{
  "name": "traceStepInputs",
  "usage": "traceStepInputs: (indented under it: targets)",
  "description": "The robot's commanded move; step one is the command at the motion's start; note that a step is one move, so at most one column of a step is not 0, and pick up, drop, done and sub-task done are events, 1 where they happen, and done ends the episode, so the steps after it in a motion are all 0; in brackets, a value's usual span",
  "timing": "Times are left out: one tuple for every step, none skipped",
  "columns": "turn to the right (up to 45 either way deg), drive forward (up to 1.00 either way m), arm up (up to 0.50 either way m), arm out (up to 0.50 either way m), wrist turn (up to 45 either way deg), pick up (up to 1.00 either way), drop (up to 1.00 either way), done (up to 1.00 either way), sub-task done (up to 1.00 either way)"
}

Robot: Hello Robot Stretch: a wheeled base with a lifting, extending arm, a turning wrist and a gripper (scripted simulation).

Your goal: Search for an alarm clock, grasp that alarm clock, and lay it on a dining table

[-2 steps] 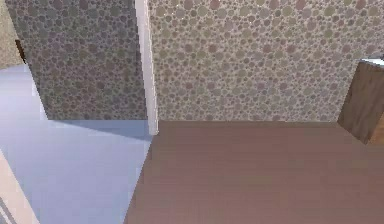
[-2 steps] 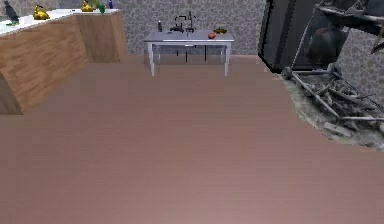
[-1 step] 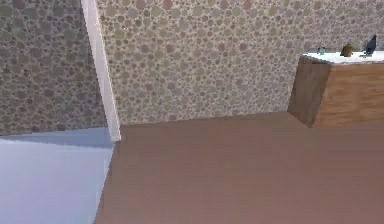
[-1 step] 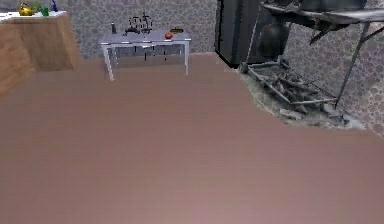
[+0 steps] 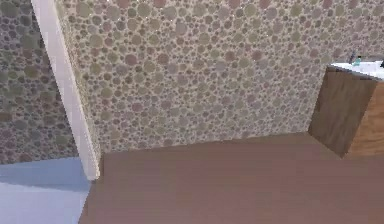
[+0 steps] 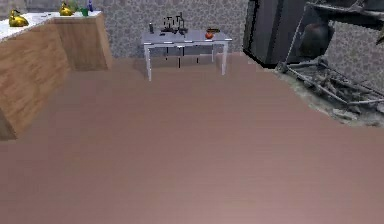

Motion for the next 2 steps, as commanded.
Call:
traceStepInputs:
  targets:
    - [-45.0, 0.0, 0.0, 0.0, 0.0, 0.0, 0.0, 0.0, 0.0]
    - [-24.0, 0.0, 0.0, 0.0, 0.0, 0.0, 0.0, 0.0, 0.0]
